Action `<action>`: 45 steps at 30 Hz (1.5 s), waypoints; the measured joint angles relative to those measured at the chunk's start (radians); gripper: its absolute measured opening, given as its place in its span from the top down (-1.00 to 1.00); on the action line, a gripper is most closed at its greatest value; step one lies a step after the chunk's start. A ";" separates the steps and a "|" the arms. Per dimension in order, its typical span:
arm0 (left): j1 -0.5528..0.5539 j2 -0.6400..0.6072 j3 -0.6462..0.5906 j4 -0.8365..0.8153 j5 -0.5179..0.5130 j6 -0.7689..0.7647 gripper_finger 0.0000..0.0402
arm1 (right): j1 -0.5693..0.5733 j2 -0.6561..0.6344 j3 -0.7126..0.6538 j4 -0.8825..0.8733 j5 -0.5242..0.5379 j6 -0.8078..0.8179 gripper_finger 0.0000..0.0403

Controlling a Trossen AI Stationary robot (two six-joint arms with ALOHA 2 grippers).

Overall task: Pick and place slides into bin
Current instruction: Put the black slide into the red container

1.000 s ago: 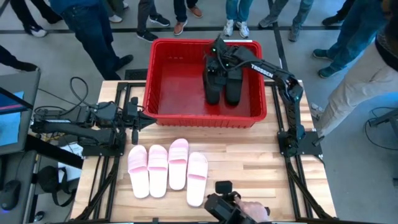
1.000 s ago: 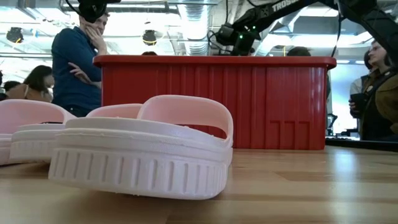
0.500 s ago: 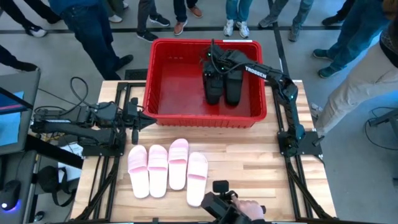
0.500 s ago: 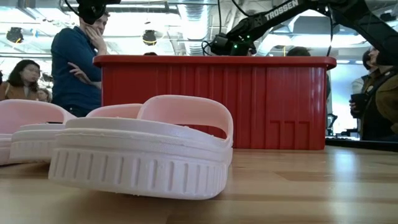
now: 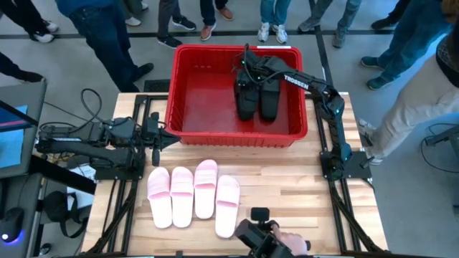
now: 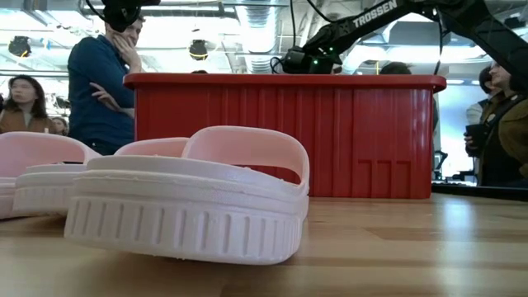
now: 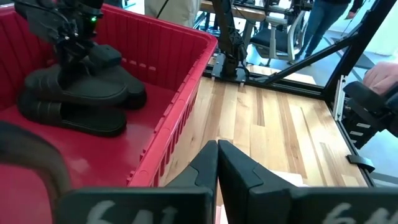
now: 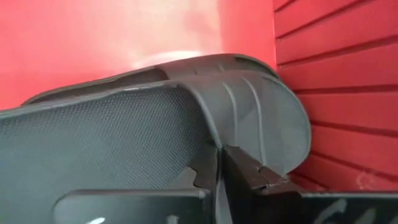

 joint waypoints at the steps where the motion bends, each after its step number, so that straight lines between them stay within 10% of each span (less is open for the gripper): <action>1: 0.000 0.000 0.000 0.000 0.000 0.000 1.00 | -0.001 0.000 0.000 -0.003 0.000 0.013 0.91; 45: 0.000 0.000 0.000 0.001 0.006 -0.002 1.00 | 0.020 -0.003 0.021 -0.056 -0.023 -0.022 0.07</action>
